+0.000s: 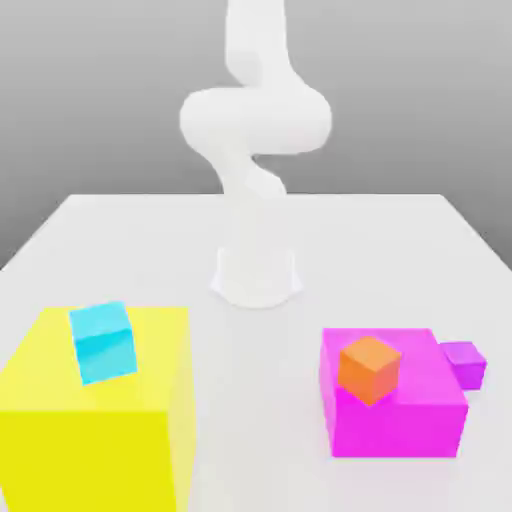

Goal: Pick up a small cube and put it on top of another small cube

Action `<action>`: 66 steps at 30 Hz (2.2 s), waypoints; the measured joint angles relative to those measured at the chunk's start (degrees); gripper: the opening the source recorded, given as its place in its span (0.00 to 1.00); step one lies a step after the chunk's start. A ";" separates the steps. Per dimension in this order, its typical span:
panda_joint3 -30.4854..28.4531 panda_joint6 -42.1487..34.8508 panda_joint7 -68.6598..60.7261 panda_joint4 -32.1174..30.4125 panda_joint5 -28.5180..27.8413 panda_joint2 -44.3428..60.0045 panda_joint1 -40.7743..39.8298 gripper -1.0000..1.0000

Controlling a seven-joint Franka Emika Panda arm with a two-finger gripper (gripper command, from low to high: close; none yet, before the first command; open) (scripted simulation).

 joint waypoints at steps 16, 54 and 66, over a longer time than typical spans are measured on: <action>-26.76 -3.53 -43.71 -1.23 -12.87 -1.97 4.34 0.50; -126.25 13.36 -89.16 1.36 -61.33 3.93 82.49 0.00; -91.19 0.16 -100.96 -1.13 -40.37 16.29 52.30 0.00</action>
